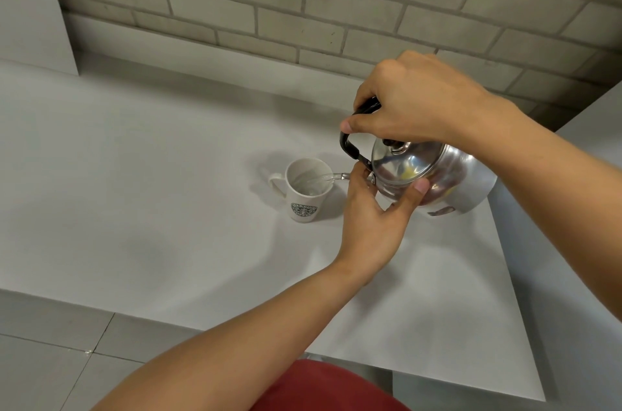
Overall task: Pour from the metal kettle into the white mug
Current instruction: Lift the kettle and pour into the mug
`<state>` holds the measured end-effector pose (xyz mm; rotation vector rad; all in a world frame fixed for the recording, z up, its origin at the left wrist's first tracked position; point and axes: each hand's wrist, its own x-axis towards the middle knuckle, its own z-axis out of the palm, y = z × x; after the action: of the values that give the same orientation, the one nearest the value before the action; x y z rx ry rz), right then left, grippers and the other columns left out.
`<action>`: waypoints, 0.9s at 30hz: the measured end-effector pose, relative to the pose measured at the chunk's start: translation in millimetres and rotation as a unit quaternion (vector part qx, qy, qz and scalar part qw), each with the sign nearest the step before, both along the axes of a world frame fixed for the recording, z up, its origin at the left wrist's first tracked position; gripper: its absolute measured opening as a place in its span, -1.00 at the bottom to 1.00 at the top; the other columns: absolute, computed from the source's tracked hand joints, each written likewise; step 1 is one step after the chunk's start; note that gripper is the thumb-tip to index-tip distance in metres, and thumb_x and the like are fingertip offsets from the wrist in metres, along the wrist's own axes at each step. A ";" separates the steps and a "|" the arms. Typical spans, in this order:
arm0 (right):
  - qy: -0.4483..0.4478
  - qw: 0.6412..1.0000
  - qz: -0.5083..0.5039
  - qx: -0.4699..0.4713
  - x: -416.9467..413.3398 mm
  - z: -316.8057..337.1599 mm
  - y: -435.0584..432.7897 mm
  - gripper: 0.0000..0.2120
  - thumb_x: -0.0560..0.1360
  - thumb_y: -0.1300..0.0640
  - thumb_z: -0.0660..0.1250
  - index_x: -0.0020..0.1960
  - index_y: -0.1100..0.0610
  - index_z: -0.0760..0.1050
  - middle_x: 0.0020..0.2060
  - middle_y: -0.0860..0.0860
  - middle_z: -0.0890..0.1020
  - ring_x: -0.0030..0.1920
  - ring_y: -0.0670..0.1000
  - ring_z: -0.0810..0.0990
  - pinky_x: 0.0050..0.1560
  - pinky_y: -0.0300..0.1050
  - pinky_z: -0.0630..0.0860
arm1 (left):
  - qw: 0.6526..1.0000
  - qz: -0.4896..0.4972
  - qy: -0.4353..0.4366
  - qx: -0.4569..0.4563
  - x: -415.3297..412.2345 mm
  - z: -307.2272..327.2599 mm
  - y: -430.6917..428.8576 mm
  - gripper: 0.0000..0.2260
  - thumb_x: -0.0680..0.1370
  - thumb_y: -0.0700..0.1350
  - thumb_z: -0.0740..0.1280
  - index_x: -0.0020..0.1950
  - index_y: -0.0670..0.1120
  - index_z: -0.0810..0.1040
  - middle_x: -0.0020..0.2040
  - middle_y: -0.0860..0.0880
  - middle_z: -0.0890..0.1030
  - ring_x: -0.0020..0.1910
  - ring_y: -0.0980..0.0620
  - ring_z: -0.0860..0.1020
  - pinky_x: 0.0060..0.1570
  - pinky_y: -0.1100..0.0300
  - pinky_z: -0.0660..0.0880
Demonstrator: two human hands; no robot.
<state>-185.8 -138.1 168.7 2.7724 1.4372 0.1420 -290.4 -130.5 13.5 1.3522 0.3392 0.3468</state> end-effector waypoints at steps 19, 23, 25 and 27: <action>-0.022 1.000 0.005 -0.017 4.8 1.6 7.2 -0.65 0.47 -0.31 0.42 -0.09 -0.03 0.72 -0.39 -0.04 0.54 -0.18 0.22 0.57 -0.20 -0.03 0.44 | 0.999 -0.005 0.017 -0.036 2.6 2.7 -0.7 -0.58 0.43 0.25 0.53 0.15 0.47 0.36 0.12 0.59 0.54 0.19 0.52 0.53 0.17 0.45 0.46; -0.022 1.000 0.000 -0.021 4.4 1.0 8.9 -0.66 0.47 -0.31 0.42 -0.08 -0.05 0.72 -0.40 -0.05 0.51 -0.17 0.23 0.56 -0.20 -0.04 0.41 | 0.999 -0.002 0.015 -0.041 2.6 3.0 -0.4 -0.58 0.44 0.25 0.53 0.16 0.46 0.38 0.17 0.53 0.56 0.23 0.50 0.54 0.18 0.44 0.46; -0.020 1.000 -0.003 -0.021 4.1 0.5 9.8 -0.67 0.47 -0.31 0.42 -0.08 -0.05 0.72 -0.39 -0.05 0.50 -0.16 0.23 0.55 -0.20 -0.04 0.40 | 0.999 0.003 0.014 -0.047 2.9 1.3 -1.0 -0.56 0.43 0.24 0.53 0.20 0.42 0.39 0.24 0.43 0.58 0.32 0.38 0.56 0.28 0.30 0.49; -0.022 1.000 -0.004 -0.023 4.3 0.4 10.4 -0.67 0.47 -0.30 0.42 -0.07 -0.05 0.71 -0.39 -0.07 0.47 -0.16 0.23 0.54 -0.20 -0.04 0.39 | 0.999 0.005 0.009 -0.052 3.0 1.2 -1.2 -0.52 0.43 0.23 0.54 0.26 0.39 0.39 0.30 0.35 0.59 0.36 0.29 0.56 0.37 0.18 0.49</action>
<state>-181.5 -127.7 169.1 2.7219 1.4008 0.1658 -287.4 -131.7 14.7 1.2531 0.3738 0.3207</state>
